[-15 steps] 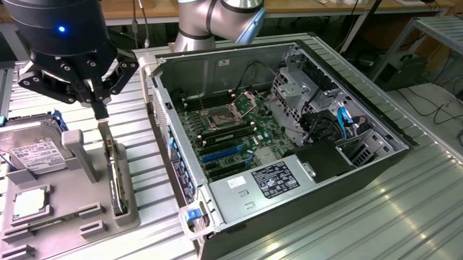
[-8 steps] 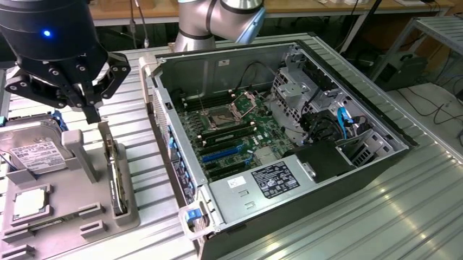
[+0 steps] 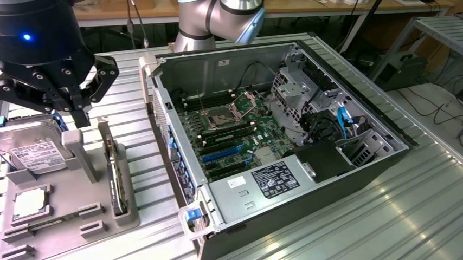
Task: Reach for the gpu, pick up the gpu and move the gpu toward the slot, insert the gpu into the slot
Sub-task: 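Reach for the gpu, then pick up the gpu and move the gpu toward the slot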
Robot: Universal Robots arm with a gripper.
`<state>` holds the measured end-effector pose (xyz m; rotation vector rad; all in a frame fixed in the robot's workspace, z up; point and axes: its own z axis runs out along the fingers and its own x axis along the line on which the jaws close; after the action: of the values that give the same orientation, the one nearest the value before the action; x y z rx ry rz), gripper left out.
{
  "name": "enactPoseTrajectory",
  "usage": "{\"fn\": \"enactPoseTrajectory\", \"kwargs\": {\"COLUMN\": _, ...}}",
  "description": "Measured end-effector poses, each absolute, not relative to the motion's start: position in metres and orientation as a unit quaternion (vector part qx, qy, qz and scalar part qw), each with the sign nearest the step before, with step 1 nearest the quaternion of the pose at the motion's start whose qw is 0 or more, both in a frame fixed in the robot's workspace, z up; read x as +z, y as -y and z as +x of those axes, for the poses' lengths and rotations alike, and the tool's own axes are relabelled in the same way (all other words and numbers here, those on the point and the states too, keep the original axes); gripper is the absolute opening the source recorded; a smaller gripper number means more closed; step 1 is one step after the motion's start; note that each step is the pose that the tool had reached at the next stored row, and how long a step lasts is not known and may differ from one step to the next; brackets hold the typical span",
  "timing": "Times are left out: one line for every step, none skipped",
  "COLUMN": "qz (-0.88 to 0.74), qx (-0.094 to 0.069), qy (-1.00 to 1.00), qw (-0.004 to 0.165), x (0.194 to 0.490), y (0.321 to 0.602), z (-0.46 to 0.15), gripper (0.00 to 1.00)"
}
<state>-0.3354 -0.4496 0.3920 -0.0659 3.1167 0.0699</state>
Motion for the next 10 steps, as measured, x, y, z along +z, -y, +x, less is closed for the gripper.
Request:
{"fn": "enactPoseTrajectory", "kwargs": {"qz": -0.021, "qx": 0.022, "qy": -0.999, "qw": 0.012, "x": 0.3919, "y": 0.4496, "z": -0.3354, "gripper": 0.11}}
{"fn": "enactPoseTrajectory", "kwargs": {"qz": -0.021, "qx": 0.022, "qy": -0.999, "qw": 0.012, "x": 0.3919, "y": 0.4496, "z": -0.3354, "gripper": 0.11}}
{"fn": "enactPoseTrajectory", "kwargs": {"qz": -0.021, "qx": 0.022, "qy": -0.999, "qw": 0.012, "x": 0.3919, "y": 0.4496, "z": -0.3354, "gripper": 0.11}}
{"fn": "enactPoseTrajectory", "kwargs": {"qz": -0.021, "qx": 0.022, "qy": -0.999, "qw": 0.012, "x": 0.3919, "y": 0.4496, "z": -0.3355, "gripper": 0.11}}
{"fn": "enactPoseTrajectory", "kwargs": {"qz": -0.021, "qx": 0.022, "qy": -0.999, "qw": 0.012, "x": 0.3919, "y": 0.4496, "z": -0.3355, "gripper": 0.11}}
{"fn": "enactPoseTrajectory", "kwargs": {"qz": -0.021, "qx": 0.022, "qy": -0.999, "qw": 0.012, "x": 0.3919, "y": 0.4496, "z": -0.3355, "gripper": 0.11}}
{"fn": "enactPoseTrajectory", "kwargs": {"qz": -0.021, "qx": 0.022, "qy": -0.999, "qw": 0.012, "x": 0.3919, "y": 0.4496, "z": -0.3355, "gripper": 0.11}}
{"fn": "enactPoseTrajectory", "kwargs": {"qz": -0.021, "qx": 0.022, "qy": -0.999, "qw": 0.012, "x": 0.3919, "y": 0.4496, "z": -0.3355, "gripper": 0.11}}
{"fn": "enactPoseTrajectory", "kwargs": {"qz": -0.021, "qx": 0.022, "qy": -0.999, "qw": 0.012, "x": 0.3919, "y": 0.4496, "z": -0.3355, "gripper": 0.11}}
{"fn": "enactPoseTrajectory", "kwargs": {"qz": -0.021, "qx": 0.022, "qy": -0.999, "qw": 0.012, "x": 0.3919, "y": 0.4496, "z": -0.3355, "gripper": 0.11}}
